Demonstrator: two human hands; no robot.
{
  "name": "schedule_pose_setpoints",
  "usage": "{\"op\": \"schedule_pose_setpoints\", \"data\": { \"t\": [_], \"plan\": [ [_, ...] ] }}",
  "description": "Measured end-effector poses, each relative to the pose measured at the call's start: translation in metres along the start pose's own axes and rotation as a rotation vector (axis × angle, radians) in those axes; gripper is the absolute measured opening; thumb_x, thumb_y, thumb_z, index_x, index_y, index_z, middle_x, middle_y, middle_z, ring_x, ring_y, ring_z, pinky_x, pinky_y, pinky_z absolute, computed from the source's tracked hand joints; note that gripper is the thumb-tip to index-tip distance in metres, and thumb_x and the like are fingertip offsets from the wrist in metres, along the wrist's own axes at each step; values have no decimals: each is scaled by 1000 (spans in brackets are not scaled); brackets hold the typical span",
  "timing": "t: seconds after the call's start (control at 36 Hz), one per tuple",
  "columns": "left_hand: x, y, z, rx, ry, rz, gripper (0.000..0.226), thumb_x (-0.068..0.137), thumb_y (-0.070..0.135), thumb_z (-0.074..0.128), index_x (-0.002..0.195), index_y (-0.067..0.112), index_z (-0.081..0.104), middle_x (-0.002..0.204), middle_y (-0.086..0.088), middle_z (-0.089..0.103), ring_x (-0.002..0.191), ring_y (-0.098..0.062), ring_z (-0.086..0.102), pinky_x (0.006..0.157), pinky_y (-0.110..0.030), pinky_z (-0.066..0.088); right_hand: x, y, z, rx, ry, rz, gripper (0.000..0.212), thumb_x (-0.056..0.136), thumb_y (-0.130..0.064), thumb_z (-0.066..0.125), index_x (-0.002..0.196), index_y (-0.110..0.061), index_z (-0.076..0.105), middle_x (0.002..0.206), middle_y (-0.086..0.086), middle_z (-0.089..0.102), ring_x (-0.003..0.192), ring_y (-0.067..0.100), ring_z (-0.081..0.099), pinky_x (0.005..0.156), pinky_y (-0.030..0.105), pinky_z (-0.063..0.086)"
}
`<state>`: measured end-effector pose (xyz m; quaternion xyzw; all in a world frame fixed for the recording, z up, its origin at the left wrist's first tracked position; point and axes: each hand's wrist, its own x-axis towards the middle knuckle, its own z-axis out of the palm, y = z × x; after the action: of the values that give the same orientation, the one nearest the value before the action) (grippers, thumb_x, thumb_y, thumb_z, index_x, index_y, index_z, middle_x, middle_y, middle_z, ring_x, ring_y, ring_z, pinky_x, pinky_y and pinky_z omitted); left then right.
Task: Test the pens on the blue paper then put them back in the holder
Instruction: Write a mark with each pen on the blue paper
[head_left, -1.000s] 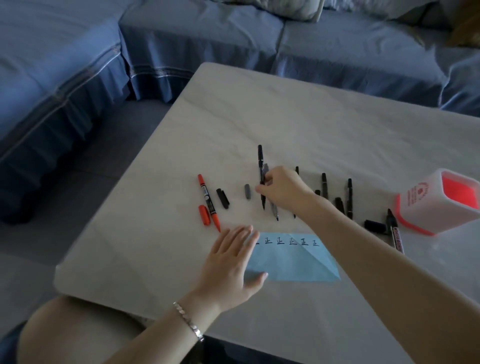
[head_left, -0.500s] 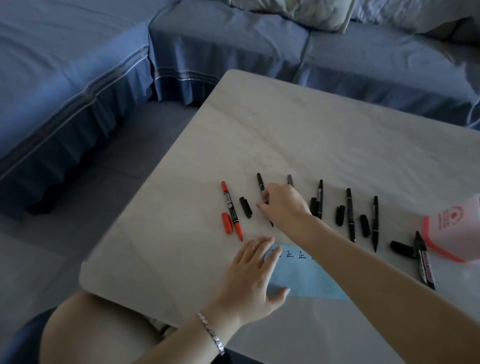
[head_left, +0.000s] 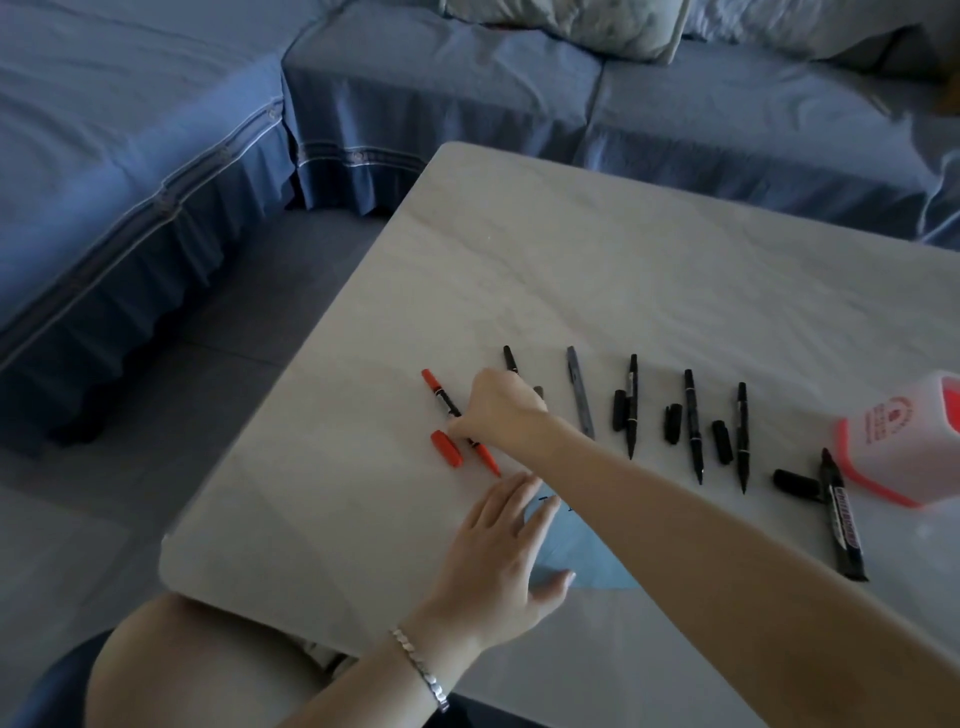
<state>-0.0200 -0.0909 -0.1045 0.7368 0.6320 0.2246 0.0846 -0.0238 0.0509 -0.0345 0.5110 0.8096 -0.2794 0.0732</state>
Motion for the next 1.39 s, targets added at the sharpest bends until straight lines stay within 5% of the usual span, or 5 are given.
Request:
{"op": "schedule_pose_setpoints", "data": {
  "t": [0.22,0.47,0.75,1.14,1.39],
  "plan": [
    [-4,-1,-5,18,54,18,54,79,51,48,119,15,47,127,-11,58,118,-24,55,97,-36,48,-41,49,-47,497,214,-38,26,83,-24,59,62,-9,60,52,-1,48,47,13,40,47,21,33],
    [-7,1,-9,97,-21,-51,60,79,57,43,119,15,53,128,-7,58,120,-22,54,103,-40,38,-121,137,-38,1168,623,107,33,87,3,50,63,-14,34,37,-10,33,33,6,29,34,14,21],
    [-7,0,-7,12,-49,-150,67,75,58,49,124,13,53,130,-2,58,125,-14,39,111,-27,15,-149,145,16,1293,518,80,26,93,1,41,87,-12,63,73,4,71,67,13,67,57,19,54],
    [-13,3,-3,58,-31,-42,38,91,47,40,108,27,67,125,-18,59,118,-35,55,102,-42,30,-110,97,53,1034,624,147,35,82,-23,67,54,-12,49,39,-6,53,38,1,48,46,15,42],
    [-19,5,-4,75,-79,0,46,97,44,26,105,29,68,129,-17,57,123,-40,48,102,-46,29,-110,100,61,917,758,135,40,84,-6,62,50,-4,42,46,4,41,41,0,45,46,7,37]
  ]
}}
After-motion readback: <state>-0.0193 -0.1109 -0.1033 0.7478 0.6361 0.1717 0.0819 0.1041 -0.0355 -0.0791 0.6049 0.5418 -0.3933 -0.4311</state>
